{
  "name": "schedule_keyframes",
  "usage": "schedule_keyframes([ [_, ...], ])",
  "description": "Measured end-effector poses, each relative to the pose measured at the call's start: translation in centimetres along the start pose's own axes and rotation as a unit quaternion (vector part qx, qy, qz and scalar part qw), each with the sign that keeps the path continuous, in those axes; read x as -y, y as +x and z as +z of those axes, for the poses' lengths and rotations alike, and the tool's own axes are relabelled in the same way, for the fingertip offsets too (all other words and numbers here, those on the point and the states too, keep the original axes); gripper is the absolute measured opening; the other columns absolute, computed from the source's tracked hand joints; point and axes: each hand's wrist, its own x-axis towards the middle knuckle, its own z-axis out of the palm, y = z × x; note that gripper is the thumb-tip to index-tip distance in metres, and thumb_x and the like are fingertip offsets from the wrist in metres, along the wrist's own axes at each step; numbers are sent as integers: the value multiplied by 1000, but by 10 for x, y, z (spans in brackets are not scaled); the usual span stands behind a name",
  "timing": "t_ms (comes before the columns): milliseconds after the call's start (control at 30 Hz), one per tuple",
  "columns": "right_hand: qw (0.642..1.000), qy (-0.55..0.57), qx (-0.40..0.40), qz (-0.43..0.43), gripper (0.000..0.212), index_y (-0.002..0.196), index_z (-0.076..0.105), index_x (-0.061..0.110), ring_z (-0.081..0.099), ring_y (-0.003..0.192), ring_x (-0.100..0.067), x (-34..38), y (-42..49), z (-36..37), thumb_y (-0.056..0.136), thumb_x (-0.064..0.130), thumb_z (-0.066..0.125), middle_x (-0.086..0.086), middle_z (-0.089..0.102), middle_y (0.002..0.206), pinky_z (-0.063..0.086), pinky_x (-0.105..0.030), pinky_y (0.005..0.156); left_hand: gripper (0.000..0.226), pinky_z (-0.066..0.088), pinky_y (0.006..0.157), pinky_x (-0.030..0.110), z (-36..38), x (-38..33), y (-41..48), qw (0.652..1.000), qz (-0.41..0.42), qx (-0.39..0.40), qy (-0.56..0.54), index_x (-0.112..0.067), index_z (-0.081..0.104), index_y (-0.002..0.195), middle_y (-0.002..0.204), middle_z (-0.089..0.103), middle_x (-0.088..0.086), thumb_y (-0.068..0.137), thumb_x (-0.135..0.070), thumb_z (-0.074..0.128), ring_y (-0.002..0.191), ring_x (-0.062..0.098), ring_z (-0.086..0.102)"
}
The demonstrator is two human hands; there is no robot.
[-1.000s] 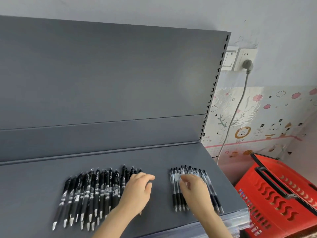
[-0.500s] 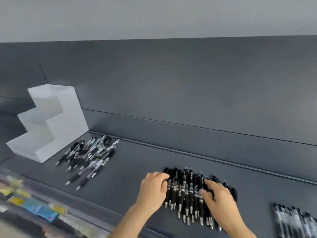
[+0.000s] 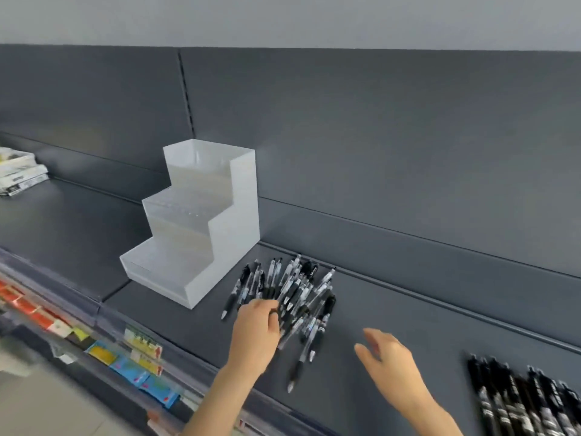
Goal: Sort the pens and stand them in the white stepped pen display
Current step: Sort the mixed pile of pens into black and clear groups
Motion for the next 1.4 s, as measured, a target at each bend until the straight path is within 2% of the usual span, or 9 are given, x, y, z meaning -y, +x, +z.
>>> schedule_keyframes([
  [267,999,-9,13,32,31,121,53,10,55,95,-16,65,43,44,96,27,47,-3,55,111,39,-19,78,38,36,98,31,-30,58,52,997,-47,36,55,-9,46,132,132,48,7,97,-25,41,126,25,38],
  [400,999,-33,-19,34,23,72,41,21,39,57,-7,85,68,50,95,22,44,3,41,76,30,-16,52,36,41,90,31,-27,60,73,993,-76,71,60,-8,47,124,124,49,9,96,-31,43,119,26,42],
  [500,996,-57,-23,63,27,71,39,14,43,62,-14,98,89,58,96,24,43,-4,44,80,35,-21,53,20,42,78,30,-29,60,87,990,-91,87,70,-11,49,97,104,50,7,91,-30,52,99,24,50],
  [600,992,-93,-7,86,33,66,40,12,52,69,-22,112,103,69,95,29,44,-8,47,79,49,-30,63,35,34,57,28,-30,56,99,986,-108,114,61,-15,31,66,75,40,1,85,-24,59,67,17,41],
  [733,985,-141,20,98,38,115,49,2,58,76,-24,126,114,77,95,35,47,-18,44,128,44,-26,61,38,27,48,26,-29,49,109,983,-110,134,55,-14,27,62,64,37,-1,81,-16,60,54,13,35],
  [833,990,-105,19,87,14,91,46,7,44,56,-15,126,121,78,92,20,50,-12,56,100,36,-22,48,39,24,46,25,-28,50,115,981,-126,147,34,-15,25,63,63,34,-1,78,-11,60,52,13,31],
  [967,993,-33,27,110,37,62,24,14,27,47,-12,122,125,73,86,7,51,0,31,59,23,-20,41,39,24,48,24,-25,48,120,977,-138,165,14,-14,24,64,65,33,0,79,-4,58,54,13,31],
  [1100,990,40,23,135,43,59,18,15,17,47,-14,119,126,68,80,-1,52,0,20,55,16,-22,43,39,21,49,25,-23,51,123,976,-140,164,-10,-14,20,63,64,28,0,79,2,52,54,14,27],
  [1400,990,-41,11,133,38,59,24,15,26,44,-13,133,127,75,80,3,52,2,29,55,22,-21,40,36,16,54,29,-33,69,118,981,-111,92,-127,-16,21,61,60,24,2,84,1,43,58,17,23],
])
